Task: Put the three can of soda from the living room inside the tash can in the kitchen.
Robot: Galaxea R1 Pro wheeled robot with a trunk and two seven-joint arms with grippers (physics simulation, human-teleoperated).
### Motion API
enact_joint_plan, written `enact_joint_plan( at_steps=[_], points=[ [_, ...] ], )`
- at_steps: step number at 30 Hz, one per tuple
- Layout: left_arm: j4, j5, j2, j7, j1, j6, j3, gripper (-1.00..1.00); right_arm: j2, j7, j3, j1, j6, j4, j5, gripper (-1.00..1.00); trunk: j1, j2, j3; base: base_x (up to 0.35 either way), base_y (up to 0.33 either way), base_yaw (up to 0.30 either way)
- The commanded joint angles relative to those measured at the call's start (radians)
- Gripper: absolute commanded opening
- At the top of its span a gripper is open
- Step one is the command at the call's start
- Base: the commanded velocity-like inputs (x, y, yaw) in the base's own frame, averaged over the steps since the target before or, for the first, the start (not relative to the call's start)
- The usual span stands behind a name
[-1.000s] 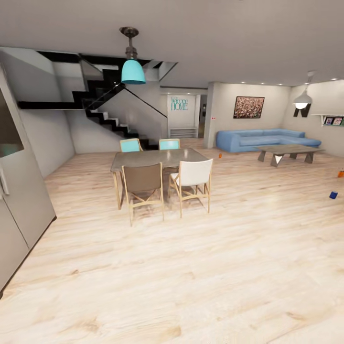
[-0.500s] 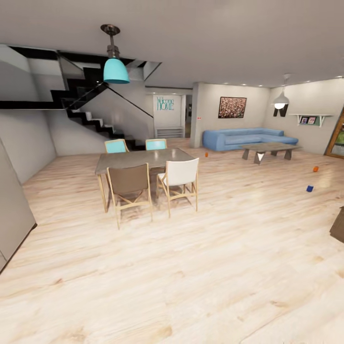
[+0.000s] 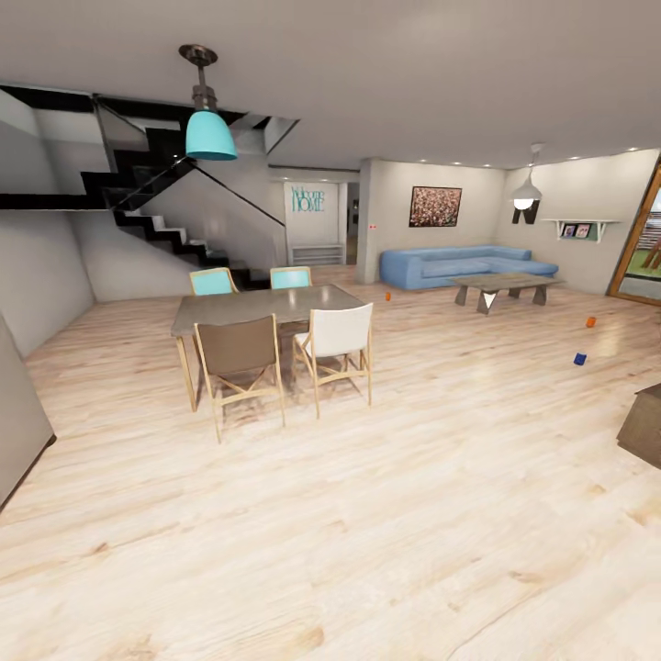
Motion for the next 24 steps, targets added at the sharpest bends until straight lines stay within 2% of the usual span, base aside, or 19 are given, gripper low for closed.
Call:
enact_joint_plan(
  at_steps=[1, 8, 18, 24],
  points=[
    [0.000, 0.000, 0.000, 0.000, 0.000, 0.000, 0.000, 1.00, 0.000, 0.000, 0.000, 0.000, 0.000, 0.000, 0.001, 1.00, 0.000, 0.000, 0.000, 0.000, 0.000, 0.000],
    [0.000, 0.000, 0.000, 0.000, 0.000, 0.000, 0.001, 1.00, 0.000, -0.001, 0.000, 0.000, -0.001, 0.000, 0.001, 1.00, 0.000, 0.000, -0.001, 0.000, 0.000, -0.034],
    [0.000, 0.000, 0.000, 0.000, 0.000, -0.001, -0.001, 1.00, 0.000, 0.002, 0.002, 0.000, -0.002, 0.000, 0.002, 1.00, 0.000, 0.000, -0.010, 0.002, 0.000, -0.192],
    [0.000, 0.000, 0.001, -0.002, 0.000, -0.001, -0.001, 1.00, 0.000, 0.001, 0.002, 0.000, -0.002, 0.000, 0.002, 1.00, 0.000, 0.000, -0.011, 0.123, -0.021, -0.067]
  ],
)
